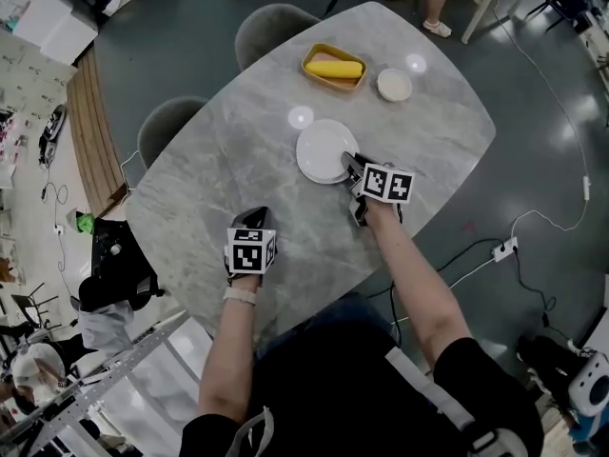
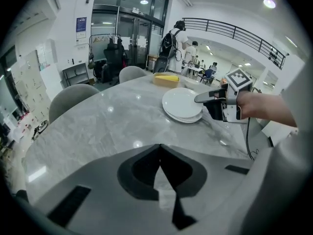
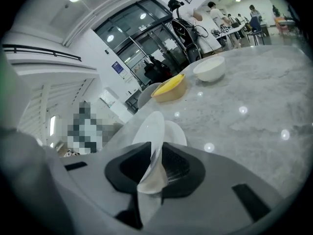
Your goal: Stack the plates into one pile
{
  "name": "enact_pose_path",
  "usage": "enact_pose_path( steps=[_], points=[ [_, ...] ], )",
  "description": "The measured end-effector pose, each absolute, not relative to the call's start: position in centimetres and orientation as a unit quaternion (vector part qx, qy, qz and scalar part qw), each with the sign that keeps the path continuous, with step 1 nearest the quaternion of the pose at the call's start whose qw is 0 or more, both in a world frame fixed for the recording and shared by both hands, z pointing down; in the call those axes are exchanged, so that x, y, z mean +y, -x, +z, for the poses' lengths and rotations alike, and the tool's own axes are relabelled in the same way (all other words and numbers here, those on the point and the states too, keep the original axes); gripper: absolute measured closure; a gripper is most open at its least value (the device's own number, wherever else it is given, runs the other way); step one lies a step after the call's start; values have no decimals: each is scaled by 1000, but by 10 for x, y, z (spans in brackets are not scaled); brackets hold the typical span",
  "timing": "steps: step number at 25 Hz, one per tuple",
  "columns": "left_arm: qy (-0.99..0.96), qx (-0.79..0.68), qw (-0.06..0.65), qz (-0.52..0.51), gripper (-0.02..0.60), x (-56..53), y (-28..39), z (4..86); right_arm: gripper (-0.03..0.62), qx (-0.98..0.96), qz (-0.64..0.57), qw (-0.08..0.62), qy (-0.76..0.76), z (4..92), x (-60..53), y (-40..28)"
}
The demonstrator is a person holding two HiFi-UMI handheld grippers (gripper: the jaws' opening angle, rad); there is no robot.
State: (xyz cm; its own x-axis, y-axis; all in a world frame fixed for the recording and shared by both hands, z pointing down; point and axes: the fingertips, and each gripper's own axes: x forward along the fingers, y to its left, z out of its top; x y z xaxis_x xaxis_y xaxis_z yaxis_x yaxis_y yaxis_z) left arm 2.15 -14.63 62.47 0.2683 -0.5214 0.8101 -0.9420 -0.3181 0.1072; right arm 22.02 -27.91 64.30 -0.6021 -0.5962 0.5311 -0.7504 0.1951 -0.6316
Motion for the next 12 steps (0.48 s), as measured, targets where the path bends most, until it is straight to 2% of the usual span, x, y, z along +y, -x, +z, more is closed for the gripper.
enact_pose_path(
  steps=[12],
  points=[
    [-737,-488,305,355,574,-131,-39,625,437,-788,352,219,-455,651,-267,-252]
  ],
)
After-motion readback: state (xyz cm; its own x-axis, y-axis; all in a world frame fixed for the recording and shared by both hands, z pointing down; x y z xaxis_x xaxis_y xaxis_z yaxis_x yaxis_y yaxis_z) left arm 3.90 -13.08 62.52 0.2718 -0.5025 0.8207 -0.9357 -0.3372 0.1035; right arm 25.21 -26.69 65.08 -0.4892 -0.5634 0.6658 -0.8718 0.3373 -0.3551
